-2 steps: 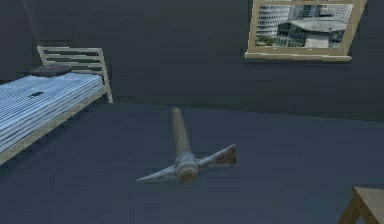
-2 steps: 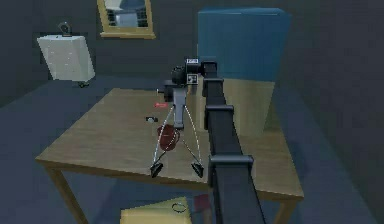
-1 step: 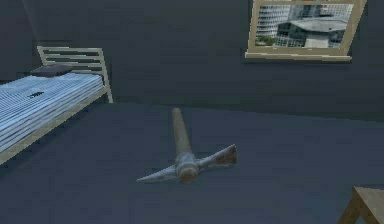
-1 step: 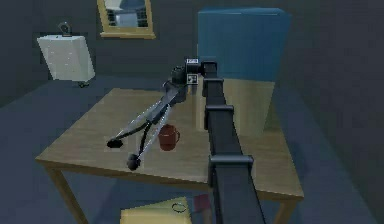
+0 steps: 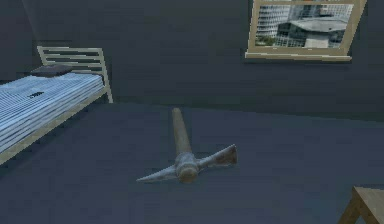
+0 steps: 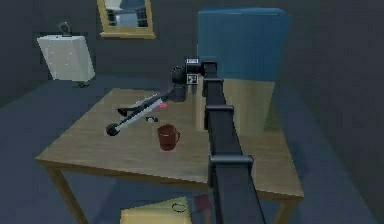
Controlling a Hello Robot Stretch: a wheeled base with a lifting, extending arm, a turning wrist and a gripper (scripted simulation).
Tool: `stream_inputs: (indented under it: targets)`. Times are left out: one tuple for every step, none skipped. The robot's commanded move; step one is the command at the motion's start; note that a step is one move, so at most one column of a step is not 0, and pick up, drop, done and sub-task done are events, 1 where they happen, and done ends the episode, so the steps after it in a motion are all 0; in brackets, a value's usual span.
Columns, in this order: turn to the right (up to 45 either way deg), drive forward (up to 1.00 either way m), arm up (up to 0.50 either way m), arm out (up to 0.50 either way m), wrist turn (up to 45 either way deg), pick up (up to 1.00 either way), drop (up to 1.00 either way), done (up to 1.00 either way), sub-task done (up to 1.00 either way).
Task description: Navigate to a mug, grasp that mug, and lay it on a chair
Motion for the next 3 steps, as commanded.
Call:
stream_inputs:
  targets:
    - [0.0,0.00,0.00,0.00,45.0,0.00,0.00,0.00,0.00]
    - [0.0,0.00,0.00,0.00,21.0,0.00,0.00,0.00,0.00]
    - [0.0,0.00,-0.30,0.00,0.0,0.00,0.00,0.00,0.00]
